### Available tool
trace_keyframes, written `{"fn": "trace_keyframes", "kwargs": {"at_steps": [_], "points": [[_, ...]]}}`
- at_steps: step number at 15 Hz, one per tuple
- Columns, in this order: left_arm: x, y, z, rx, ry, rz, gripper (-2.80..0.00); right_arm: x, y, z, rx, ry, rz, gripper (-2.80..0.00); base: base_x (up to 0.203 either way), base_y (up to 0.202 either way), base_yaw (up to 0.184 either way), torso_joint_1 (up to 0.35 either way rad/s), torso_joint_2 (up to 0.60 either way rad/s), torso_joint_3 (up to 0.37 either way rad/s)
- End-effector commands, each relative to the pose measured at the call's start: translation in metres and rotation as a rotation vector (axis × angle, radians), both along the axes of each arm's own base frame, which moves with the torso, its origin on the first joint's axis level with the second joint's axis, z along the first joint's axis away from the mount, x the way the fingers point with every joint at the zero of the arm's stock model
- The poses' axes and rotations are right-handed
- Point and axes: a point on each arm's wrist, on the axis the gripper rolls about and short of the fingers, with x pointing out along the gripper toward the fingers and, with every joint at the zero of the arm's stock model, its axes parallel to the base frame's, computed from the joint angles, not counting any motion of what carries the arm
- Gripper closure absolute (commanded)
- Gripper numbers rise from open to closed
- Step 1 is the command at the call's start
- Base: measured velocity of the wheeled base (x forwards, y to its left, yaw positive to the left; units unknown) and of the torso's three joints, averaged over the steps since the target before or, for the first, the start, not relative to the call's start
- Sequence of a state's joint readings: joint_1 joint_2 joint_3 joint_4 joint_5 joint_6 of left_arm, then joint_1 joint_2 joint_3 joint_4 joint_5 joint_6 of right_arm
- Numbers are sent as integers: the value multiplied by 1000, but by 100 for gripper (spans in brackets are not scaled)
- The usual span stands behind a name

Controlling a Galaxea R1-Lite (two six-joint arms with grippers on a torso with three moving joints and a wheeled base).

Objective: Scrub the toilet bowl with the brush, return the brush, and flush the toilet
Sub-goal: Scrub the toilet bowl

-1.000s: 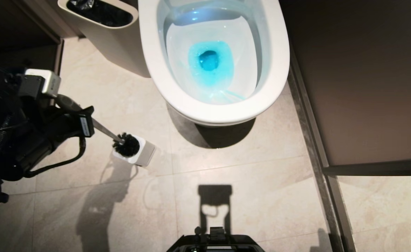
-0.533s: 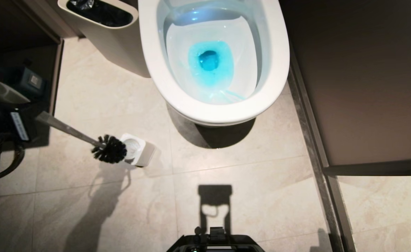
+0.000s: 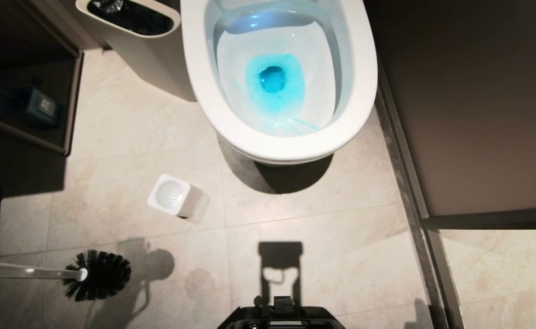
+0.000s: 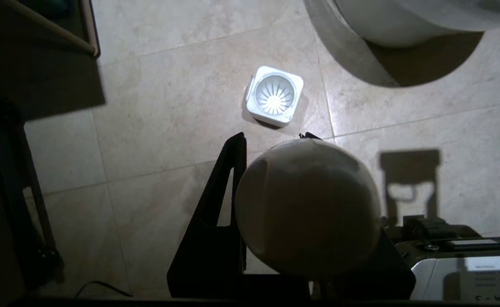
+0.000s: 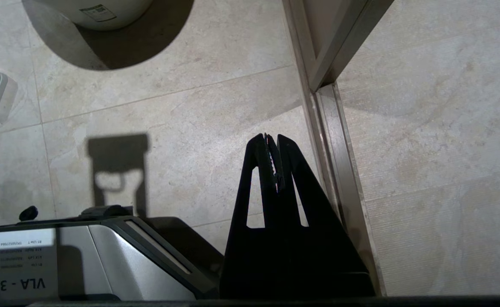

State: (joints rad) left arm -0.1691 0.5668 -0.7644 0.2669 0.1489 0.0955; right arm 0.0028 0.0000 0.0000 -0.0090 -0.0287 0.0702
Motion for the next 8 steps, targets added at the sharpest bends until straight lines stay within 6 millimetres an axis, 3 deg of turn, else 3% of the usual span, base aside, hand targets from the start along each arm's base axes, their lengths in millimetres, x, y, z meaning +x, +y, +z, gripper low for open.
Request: {"fn": "trace_keyframes", "kwargs": {"at_steps": [1, 3, 6, 8], "points": [[-50, 9, -21, -32, -163, 3, 0, 0, 0, 0, 0, -2, 1, 0, 0, 0, 0, 0, 0, 0], [-57, 13, -32, -78, -186, 117, 0, 0, 0, 0, 0, 0, 0, 0, 0, 0, 0, 0, 0, 0], [-52, 8, -31, -87, -158, 254, 0, 0, 0, 0, 0, 0, 0, 0, 0, 0, 0, 0, 0, 0], [-58, 4, -35, -84, -184, 245, 0, 0, 0, 0, 0, 0, 0, 0, 0, 0, 0, 0, 0, 0]]}}
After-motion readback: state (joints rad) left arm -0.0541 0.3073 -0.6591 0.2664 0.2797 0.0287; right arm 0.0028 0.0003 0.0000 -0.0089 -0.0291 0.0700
